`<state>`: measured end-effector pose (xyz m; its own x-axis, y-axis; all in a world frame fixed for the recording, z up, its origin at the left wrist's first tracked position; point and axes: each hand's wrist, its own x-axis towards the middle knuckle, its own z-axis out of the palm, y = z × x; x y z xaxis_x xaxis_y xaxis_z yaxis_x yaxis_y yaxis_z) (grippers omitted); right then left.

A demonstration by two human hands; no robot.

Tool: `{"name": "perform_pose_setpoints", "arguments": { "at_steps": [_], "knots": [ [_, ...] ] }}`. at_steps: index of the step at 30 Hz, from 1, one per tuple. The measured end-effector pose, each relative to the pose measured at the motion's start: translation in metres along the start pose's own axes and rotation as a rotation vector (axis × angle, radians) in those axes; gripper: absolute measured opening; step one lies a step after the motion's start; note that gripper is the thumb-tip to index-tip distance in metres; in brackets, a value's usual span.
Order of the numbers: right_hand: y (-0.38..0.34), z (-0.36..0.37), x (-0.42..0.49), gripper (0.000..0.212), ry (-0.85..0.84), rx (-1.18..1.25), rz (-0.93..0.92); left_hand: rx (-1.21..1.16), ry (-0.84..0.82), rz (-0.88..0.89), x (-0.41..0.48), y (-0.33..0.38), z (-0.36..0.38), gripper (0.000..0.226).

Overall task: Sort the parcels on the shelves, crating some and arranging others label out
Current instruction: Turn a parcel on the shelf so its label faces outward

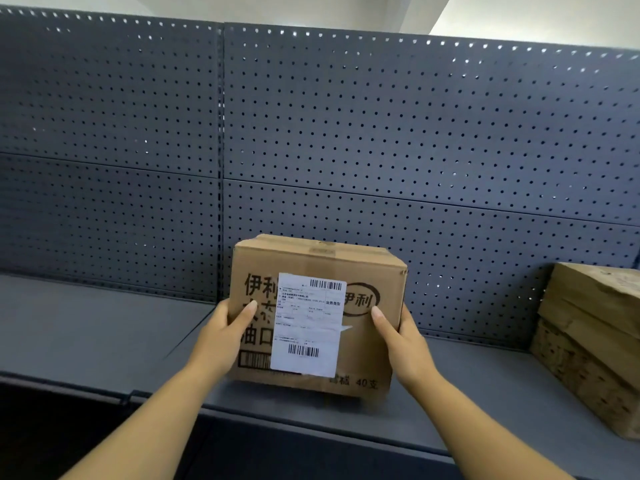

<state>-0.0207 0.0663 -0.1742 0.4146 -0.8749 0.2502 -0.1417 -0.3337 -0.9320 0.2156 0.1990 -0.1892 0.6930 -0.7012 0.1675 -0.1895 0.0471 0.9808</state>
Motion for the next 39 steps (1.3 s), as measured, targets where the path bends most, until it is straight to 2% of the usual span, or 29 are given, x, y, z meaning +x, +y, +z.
{"name": "perform_pose_setpoints", "arguments": {
  "at_steps": [4, 9, 15, 19, 24, 32, 39],
  "knots": [
    [-0.024, 0.004, 0.008, 0.048, -0.002, -0.076, -0.080, 0.083, 0.083, 0.075, 0.006, 0.019, -0.015, 0.030],
    [-0.059, 0.028, 0.023, 0.051, -0.053, -0.256, -0.100, 0.204, 0.203, 0.115, 0.019, 0.045, -0.052, 0.031],
    [-0.098, 0.095, 0.048, 0.071, -0.194, -0.433, -0.030, 0.519, 0.357, 0.037, 0.040, 0.066, -0.119, 0.037],
    [-0.116, 0.144, 0.057, 0.078, -0.248, -0.486, -0.022, 0.596, 0.373, -0.008, 0.056, 0.063, -0.166, 0.039],
    [-0.137, 0.218, 0.067, 0.068, -0.274, -0.531, -0.001, 0.676, 0.393, -0.042, 0.085, 0.050, -0.236, 0.042],
    [-0.169, 0.349, 0.094, 0.069, -0.346, -0.478, 0.090, 0.784, 0.385, -0.073, 0.147, 0.043, -0.351, 0.040],
    [-0.191, 0.450, 0.109, 0.066, -0.400, -0.435, 0.217, 0.831, 0.363, -0.088, 0.196, 0.025, -0.438, 0.025]
  ]
}}
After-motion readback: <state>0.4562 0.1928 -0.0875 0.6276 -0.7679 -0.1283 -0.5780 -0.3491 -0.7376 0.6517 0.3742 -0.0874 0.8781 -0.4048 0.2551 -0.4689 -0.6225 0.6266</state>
